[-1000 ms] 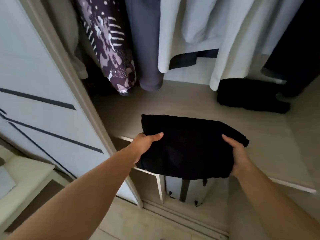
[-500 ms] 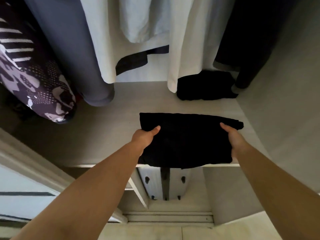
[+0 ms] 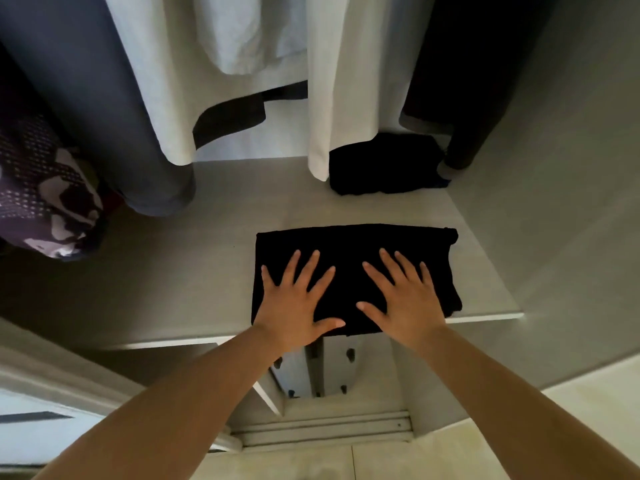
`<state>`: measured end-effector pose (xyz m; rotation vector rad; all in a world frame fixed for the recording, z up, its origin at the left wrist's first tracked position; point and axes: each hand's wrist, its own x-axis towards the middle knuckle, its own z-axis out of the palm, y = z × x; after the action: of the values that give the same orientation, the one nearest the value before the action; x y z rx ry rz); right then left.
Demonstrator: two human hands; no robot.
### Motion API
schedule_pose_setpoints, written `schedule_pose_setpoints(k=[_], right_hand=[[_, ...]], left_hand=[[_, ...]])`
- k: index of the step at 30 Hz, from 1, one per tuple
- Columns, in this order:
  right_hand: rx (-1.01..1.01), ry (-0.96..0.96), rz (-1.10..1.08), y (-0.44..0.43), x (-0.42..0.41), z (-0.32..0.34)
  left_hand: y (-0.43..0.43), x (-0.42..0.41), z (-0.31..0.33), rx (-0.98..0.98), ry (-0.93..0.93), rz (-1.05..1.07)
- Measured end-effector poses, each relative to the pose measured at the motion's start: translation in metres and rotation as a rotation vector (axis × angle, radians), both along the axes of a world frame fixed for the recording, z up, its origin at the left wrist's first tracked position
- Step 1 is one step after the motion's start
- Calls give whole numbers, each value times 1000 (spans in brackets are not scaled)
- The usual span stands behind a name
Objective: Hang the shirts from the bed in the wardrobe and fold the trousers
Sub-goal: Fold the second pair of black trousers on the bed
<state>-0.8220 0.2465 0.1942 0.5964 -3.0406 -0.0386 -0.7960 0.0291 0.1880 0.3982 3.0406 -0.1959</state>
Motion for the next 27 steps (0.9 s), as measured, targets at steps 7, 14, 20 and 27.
schedule_pose_setpoints(k=[7,14,20,27], right_hand=[[51,-35,-49,11,-25,-8],[99,-45,-204,27,-47,-11],[66,-144,-220,49,-75,-5],[-49,-273,-125,69,-104,7]], left_hand=[[11,-26,-2,-24,-6,-11],[35,-60,0,6,-65,-27],[48,-92,4,9,-145,-73],[60,-120,9,-44,-156,-35]])
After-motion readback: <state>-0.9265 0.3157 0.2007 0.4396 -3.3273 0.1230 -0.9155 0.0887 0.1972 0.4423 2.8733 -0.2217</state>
